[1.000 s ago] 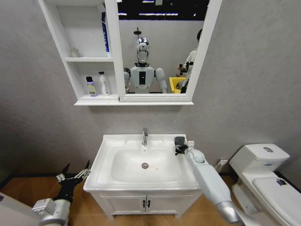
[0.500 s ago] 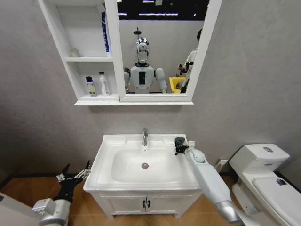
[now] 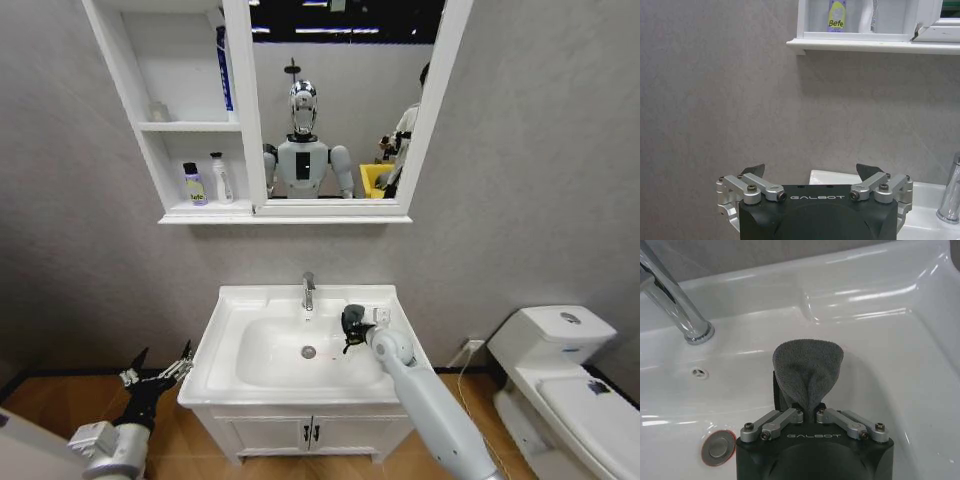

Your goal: Move facial cleanser and shampoo from washbasin to cabinet, then wipe washbasin with towel.

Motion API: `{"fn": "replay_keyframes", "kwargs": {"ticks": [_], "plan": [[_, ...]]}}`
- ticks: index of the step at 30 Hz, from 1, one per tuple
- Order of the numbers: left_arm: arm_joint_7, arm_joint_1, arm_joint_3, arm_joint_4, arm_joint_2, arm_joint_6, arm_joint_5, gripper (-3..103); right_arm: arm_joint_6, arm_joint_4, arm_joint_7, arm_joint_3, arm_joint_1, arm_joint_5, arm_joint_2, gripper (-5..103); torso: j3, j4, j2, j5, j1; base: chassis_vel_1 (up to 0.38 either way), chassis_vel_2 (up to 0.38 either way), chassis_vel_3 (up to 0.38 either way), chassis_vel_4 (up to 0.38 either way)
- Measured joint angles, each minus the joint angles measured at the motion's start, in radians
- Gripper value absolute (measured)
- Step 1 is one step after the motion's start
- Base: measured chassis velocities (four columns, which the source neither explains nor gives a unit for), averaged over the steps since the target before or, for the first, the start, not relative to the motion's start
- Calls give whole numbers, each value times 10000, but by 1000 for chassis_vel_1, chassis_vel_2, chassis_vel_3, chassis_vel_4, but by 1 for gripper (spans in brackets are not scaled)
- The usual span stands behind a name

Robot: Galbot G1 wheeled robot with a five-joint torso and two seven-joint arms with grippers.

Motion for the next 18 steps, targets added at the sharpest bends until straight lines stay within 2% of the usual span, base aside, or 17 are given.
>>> {"fn": "replay_keyframes", "kwargs": {"ticks": [9, 18], "plan": [[0, 0, 0, 0, 0, 0, 0, 100, -61, -539, -123, 309, -464, 246, 12, 7, 0, -1, 0, 1, 0, 0, 0, 0, 0], [-1, 0, 0, 0, 0, 0, 0, 100, -45, -1603, -903, 241, 19, -77, 656, 7, 0, 2, -2, 1, 1, 0, 0, 0, 0]]}}
